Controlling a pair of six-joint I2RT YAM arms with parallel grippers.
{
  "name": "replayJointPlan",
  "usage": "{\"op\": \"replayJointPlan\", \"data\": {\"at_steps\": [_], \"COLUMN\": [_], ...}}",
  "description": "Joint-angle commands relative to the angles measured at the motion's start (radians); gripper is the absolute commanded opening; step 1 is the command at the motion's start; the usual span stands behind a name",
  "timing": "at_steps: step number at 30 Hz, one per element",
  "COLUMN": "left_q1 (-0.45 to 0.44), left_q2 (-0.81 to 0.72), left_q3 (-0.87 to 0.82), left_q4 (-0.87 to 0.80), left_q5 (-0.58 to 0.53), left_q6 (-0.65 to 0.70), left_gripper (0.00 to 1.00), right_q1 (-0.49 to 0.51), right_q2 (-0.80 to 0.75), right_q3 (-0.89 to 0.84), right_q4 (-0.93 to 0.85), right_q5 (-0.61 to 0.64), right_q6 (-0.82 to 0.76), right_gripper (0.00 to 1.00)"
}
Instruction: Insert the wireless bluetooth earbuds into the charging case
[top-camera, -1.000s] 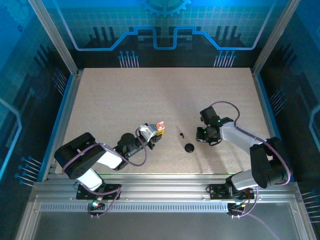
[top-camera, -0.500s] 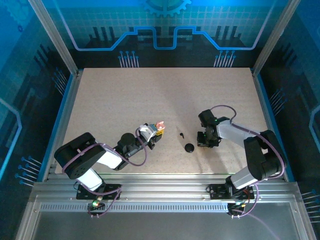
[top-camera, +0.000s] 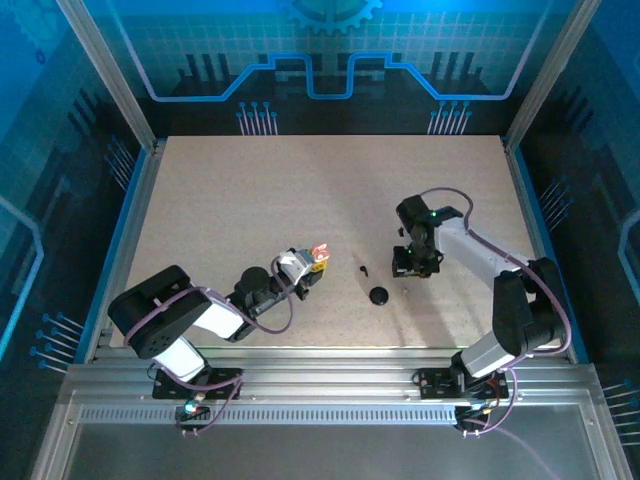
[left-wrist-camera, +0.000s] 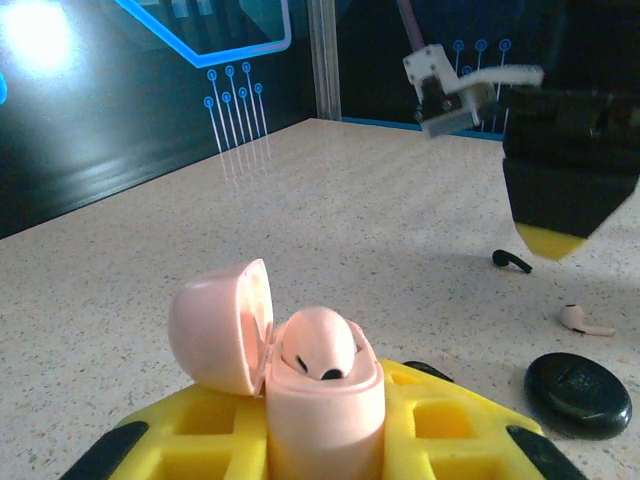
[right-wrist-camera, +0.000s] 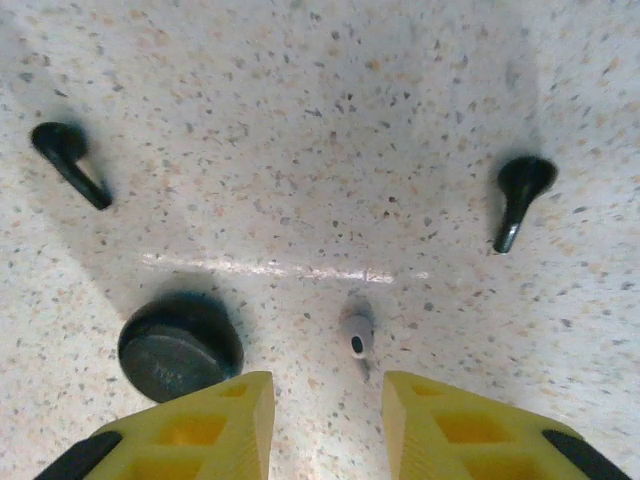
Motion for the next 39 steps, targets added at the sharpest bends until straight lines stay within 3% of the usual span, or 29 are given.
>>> {"op": "replayJointPlan", "data": {"at_steps": [1,20,39], "left_q1": [-0.004,-0.004,-0.004], "left_q2": [-0.021,-0.022,-0.019], "left_q3": [-0.015,-0.021,-0.019], "left_q4": [0.026,0.026,0.026], "left_q5": [-0.009,-0.03,-0.032], "left_q6": [0.022,0.043,0.052], "left_gripper": [0.15,0.15,0.14], "right_q1": [-0.017,-0.019,-0.02], "right_q2": [0.073,0.305,0.346], "right_q3": [0.056,0.097,0.08], "right_q4": [-0.194,-0.12,-0.097], "right_q5": [0.008,-0.041,-0.019], "right_q6": [-0.108,-0.164,-0.141], "right_gripper": [0.34,0.32,0.24]}}
